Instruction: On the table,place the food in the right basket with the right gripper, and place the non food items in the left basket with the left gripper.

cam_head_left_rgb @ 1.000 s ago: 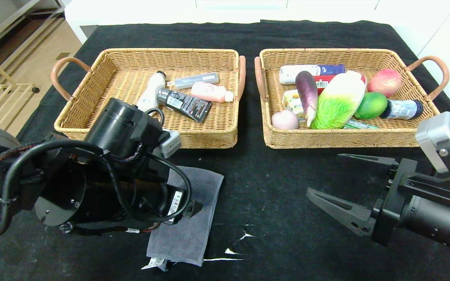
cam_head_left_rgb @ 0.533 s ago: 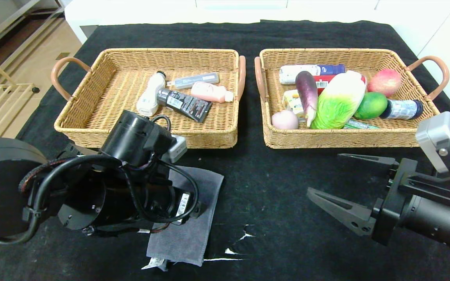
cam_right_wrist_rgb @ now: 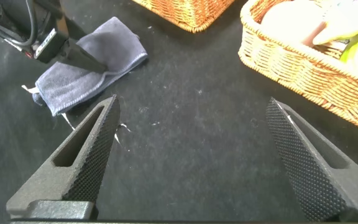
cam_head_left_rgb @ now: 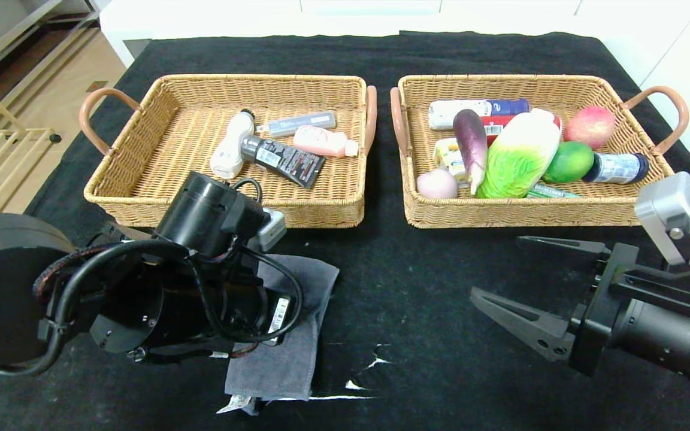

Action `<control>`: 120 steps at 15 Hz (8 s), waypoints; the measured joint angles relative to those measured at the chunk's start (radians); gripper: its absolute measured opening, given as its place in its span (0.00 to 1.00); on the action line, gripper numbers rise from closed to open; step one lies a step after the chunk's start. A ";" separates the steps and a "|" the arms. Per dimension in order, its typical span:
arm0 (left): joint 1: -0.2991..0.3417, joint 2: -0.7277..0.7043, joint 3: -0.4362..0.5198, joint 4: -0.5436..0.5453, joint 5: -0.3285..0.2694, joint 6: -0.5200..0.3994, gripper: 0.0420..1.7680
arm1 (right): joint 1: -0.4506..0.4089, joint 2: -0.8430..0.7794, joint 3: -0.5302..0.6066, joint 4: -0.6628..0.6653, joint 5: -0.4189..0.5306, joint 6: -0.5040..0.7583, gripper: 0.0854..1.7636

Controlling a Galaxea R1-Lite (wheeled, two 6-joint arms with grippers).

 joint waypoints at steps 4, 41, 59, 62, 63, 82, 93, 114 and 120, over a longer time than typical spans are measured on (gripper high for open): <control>0.003 0.005 0.000 0.000 -0.001 0.000 0.43 | 0.001 0.001 0.000 0.001 0.000 0.000 0.97; 0.046 -0.298 -0.111 0.043 -0.020 -0.005 0.09 | 0.007 0.027 0.006 0.000 -0.001 -0.015 0.97; 0.415 -0.003 -0.586 -0.072 -0.150 0.006 0.09 | -0.001 0.019 0.004 0.000 -0.002 -0.016 0.97; 0.428 0.046 -0.620 -0.139 -0.131 0.030 0.09 | 0.001 0.017 0.004 0.000 -0.001 -0.016 0.97; 0.436 0.063 -0.629 -0.151 -0.111 0.038 0.09 | 0.001 0.016 0.005 0.000 -0.002 -0.016 0.97; 0.489 0.140 -0.640 -0.193 -0.096 0.047 0.81 | 0.009 0.000 0.009 0.000 -0.001 -0.015 0.97; 0.478 0.027 -0.482 -0.187 -0.133 0.048 0.93 | 0.004 -0.005 0.009 0.000 -0.001 -0.014 0.97; 0.217 -0.798 0.387 -0.184 -0.401 0.168 0.96 | -0.018 -0.053 -0.003 0.014 -0.001 -0.010 0.97; 0.310 -0.922 0.384 -0.150 -0.354 0.169 0.97 | -0.028 -0.229 -0.044 0.329 -0.111 -0.030 0.97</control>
